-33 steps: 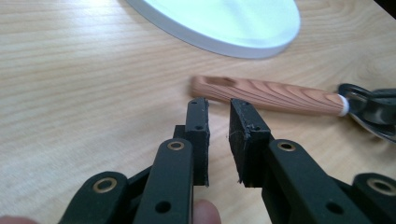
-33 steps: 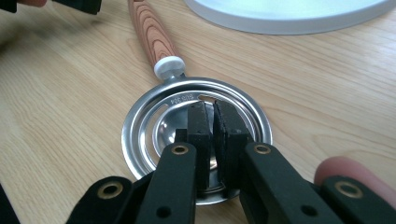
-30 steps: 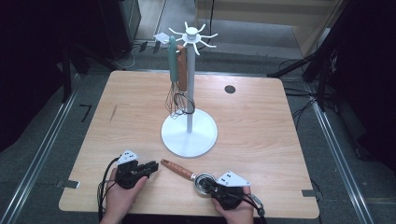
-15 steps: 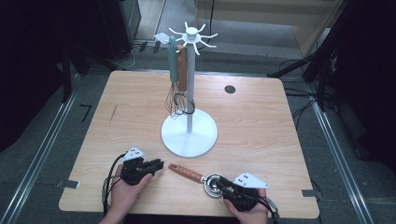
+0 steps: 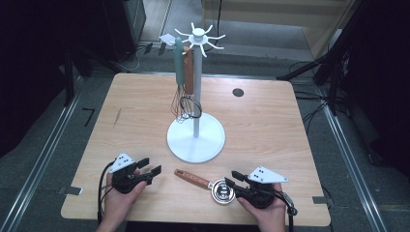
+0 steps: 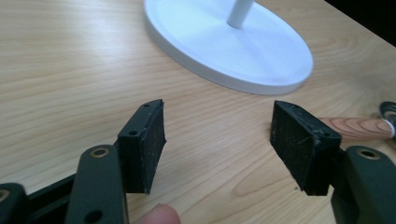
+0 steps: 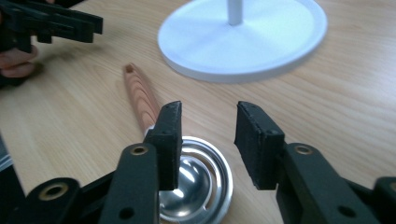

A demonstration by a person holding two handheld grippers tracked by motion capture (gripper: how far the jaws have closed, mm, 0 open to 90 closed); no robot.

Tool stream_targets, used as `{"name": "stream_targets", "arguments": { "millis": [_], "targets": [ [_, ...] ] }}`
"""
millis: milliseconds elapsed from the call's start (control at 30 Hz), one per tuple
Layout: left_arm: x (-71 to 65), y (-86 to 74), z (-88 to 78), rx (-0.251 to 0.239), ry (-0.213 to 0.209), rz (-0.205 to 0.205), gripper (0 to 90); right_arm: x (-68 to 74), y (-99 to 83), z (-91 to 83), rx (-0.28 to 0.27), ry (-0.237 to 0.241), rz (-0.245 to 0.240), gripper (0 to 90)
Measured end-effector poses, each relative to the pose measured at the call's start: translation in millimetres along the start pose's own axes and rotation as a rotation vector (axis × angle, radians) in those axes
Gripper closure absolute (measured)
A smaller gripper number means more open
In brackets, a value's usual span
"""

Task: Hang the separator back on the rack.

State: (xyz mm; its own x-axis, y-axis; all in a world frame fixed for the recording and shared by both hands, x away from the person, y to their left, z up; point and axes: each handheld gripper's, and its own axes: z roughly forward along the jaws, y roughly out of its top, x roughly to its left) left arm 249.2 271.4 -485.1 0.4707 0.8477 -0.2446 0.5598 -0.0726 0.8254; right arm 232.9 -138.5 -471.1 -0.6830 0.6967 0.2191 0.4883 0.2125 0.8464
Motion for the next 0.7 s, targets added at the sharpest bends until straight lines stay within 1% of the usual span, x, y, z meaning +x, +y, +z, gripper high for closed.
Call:
{"name": "stream_targets", "arguments": {
  "millis": [33,67,100,133,167,233,267,300,333,367,400,433,467,533,600,633,700],
  "targets": [
    [2.3,-1.0,-3.0,-0.009,0.018,0.003,34.4,-0.2,3.0,1.2,0.003,0.014,0.0,61.7],
    [4.6,-2.1,-6.0,-0.015,0.031,0.004,33.8,-0.4,5.8,2.5,0.014,0.037,0.016,59.8],
    [6.9,-3.1,-8.8,-0.016,0.05,0.003,32.9,-0.7,8.6,4.4,0.029,0.053,0.03,60.2],
    [9.5,-3.8,-11.9,-0.008,0.066,-0.011,31.7,-1.0,11.1,6.5,0.049,0.064,0.039,62.8],
    [12.5,-4.5,-14.8,-0.002,0.082,-0.024,30.1,-1.0,13.3,9.2,0.072,0.069,0.024,62.7],
    [18.0,-5.5,-21.9,0.015,0.131,-0.032,25.1,-0.6,17.0,14.3,0.111,0.05,-0.001,64.3],
    [20.9,-5.9,-25.3,0.022,0.153,-0.034,22.0,-0.6,17.9,16.3,0.109,0.046,-0.003,64.8],
    [23.4,-6.3,-28.8,0.023,0.173,-0.04,18.3,-0.2,18.8,18.0,0.094,0.043,-0.009,65.6],
    [26.9,-6.6,-32.8,0.023,0.187,-0.039,15.0,0.4,20.6,19.4,0.091,0.048,-0.018,65.0],
    [30.0,-6.9,-36.7,0.019,0.192,-0.046,13.8,1.2,22.9,20.8,0.095,0.052,-0.03,64.0],
    [33.3,-7.4,-40.3,0.009,0.193,-0.048,13.3,1.8,25.0,22.4,0.104,0.069,-0.04,62.6],
    [36.8,-8.0,-43.8,0.009,0.186,-0.05,10.6,3.1,27.1,24.1,0.123,0.089,-0.034,61.3],
    [40.5,-8.9,-46.7,0.003,0.177,-0.052,6.5,5.2,29.1,25.4,0.139,0.106,-0.038,59.5],
    [47.2,-11.0,-51.7,0.004,0.16,-0.055,1.6,8.8,33.3,27.7,0.152,0.106,-0.068,58.1],
    [52.9,-12.5,-56.3,0.0,0.179,-0.072,1.5,11.1,38.2,30.3,0.157,0.111,-0.102,51.8],
    [55.9,-13.0,-58.7,-0.004,0.182,-0.074,1.5,12.1,40.9,31.7,0.165,0.114,-0.113,50.7],
    [61.3,-13.1,-63.2,-0.015,0.183,-0.082,1.5,12.3,45.0,37.0,0.214,0.149,-0.125,50.1]
  ]
}}
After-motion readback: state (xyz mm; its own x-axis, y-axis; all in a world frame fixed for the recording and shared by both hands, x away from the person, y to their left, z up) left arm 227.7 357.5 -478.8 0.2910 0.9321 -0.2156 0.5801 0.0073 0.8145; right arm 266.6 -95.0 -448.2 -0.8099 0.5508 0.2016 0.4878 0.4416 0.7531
